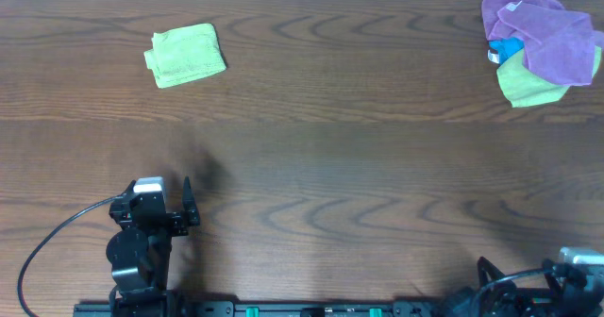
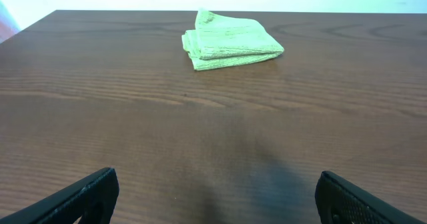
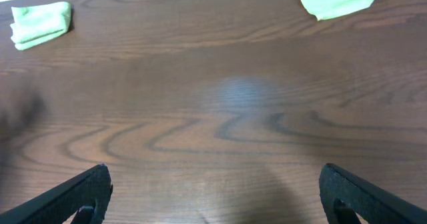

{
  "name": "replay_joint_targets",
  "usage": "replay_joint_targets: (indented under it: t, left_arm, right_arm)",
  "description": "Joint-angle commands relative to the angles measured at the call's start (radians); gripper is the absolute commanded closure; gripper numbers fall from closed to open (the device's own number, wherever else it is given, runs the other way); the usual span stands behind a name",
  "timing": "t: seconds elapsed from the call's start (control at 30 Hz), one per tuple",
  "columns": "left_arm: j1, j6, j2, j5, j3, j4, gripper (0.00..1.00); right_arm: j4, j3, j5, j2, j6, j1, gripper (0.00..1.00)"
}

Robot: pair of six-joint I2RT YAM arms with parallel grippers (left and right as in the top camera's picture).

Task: Fold the cloth

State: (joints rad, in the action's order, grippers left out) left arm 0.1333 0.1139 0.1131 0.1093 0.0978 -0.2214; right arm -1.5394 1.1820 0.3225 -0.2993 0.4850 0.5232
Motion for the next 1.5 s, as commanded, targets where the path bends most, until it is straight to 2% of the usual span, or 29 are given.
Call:
replay_joint_targets:
  t: [0.0,0.33,0.43,0.53,0.6,0.7,0.8,0.9,0.97,1.1,1.27,1.47]
  left_arm:
    - [-0.005,0.021,-0.011,0.011,-0.029,-0.003,0.05]
    - [-0.005,0.021,-0.011,0.011,-0.029,-0.003,0.05]
    - [-0.005,0.021,-0.011,0.011,-0.029,-0.003,0.05]
    - [-0.005,0.021,-0.010,0.011,-0.029,-0.003,0.05]
    - [-0.005,0.021,-0.010,0.011,-0.029,-0.003,0.05]
    - [-0.005,0.021,-0.010,0.011,-0.029,-0.003,0.05]
    - [-0.005,0.021,-0.010,0.011,-0.029,-0.003,0.05]
    - [-0.005,0.021,-0.011,0.011,-0.029,-0.003,0.05]
    - [-0.005,0.021,-0.010,0.011,-0.029,-0.003,0.04]
    - [-0.005,0.021,-0.010,0.011,-0.029,-0.003,0.04]
    - [-0.005,0.021,-0.010,0.011,-0.029,-0.003,0.05]
    - [-0.005,0.021,-0.010,0.011,-0.029,-0.003,0.05]
  right_arm:
    - [0.002,-0.001,0.010,-0.001,-0.014,0.007,0.01]
    - [0.001,-0.001,0.010,-0.001,-0.014,0.007,0.01]
    - [0.024,-0.001,0.075,-0.001,-0.031,0.007,0.01]
    - [0.136,-0.001,0.182,-0.001,-0.056,-0.008,0.01]
    - [0.252,-0.001,0.197,-0.001,-0.103,-0.071,0.01]
    - [0.418,-0.001,0.162,0.000,-0.117,-0.213,0.01]
    - [0.526,-0.010,0.063,0.002,-0.196,-0.310,0.01]
    - [0.660,-0.088,-0.113,0.020,-0.359,-0.389,0.01]
    - [0.715,-0.167,-0.181,0.041,-0.417,-0.426,0.01]
    - [0.755,-0.330,-0.184,0.072,-0.423,-0.463,0.01]
    - [0.875,-0.648,-0.185,0.148,-0.411,-0.523,0.01]
    - [0.901,-0.824,-0.200,0.247,-0.411,-0.567,0.01]
